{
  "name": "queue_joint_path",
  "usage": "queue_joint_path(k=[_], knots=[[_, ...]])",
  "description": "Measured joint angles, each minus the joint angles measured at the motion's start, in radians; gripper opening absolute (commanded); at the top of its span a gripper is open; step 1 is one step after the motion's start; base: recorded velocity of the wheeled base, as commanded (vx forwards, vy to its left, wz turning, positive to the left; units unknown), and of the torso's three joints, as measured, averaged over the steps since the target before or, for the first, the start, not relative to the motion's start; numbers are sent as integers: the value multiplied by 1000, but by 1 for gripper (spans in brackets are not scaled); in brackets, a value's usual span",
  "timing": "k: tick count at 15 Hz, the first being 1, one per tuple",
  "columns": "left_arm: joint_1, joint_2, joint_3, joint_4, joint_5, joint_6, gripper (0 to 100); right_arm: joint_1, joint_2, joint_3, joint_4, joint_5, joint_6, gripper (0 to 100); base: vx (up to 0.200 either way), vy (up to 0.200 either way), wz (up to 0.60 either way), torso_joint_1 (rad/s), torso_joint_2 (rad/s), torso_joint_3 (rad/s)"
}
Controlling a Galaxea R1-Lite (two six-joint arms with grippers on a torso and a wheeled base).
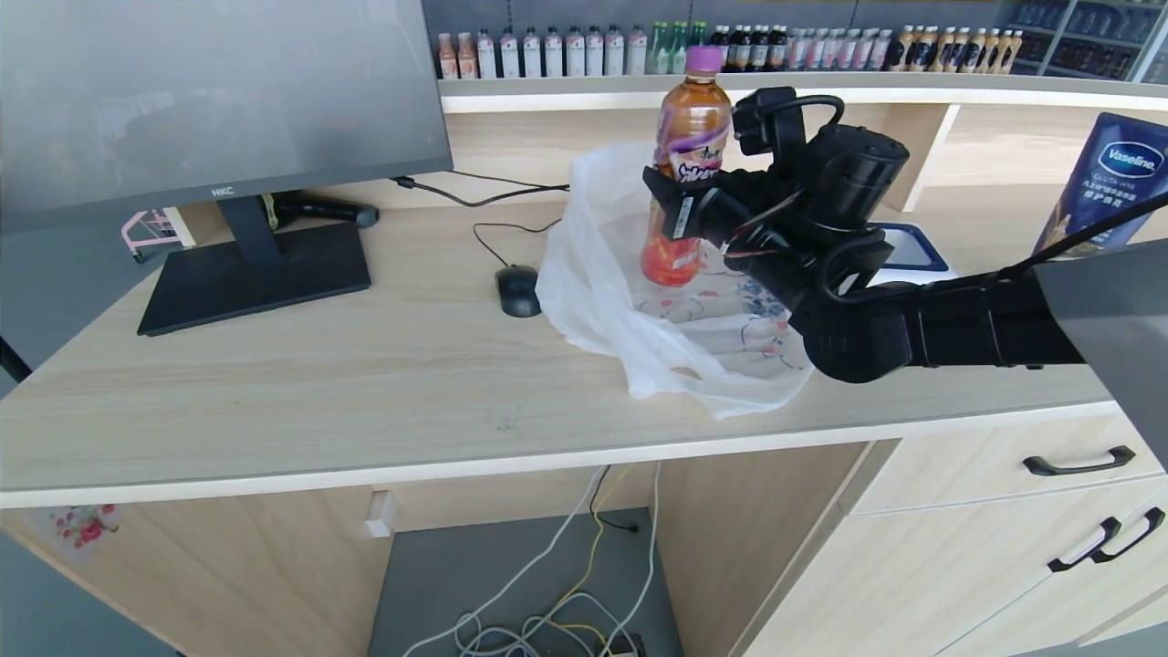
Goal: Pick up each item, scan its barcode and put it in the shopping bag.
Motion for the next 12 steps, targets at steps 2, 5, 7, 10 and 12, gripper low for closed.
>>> queue_joint_path(k=[2,5,7,10,12], knots=[[0,0,0,0,0,0,0,1,7,0,-3,0,0,0,0,0,0,0,0,0],[0,0,0,0,0,0,0,-1,19,2,-5,-1,1,0,0,0,0,0,0,0],[0,0,0,0,0,0,0,0,24,6,-8,0,1,0,0,0,0,0,0,0],[0,0,0,0,0,0,0,-2,38,4,-11,-3,7,0,0,0,0,0,0,0],[0,0,0,0,0,0,0,-1,42,4,-11,-2,7,0,0,0,0,0,0,0]])
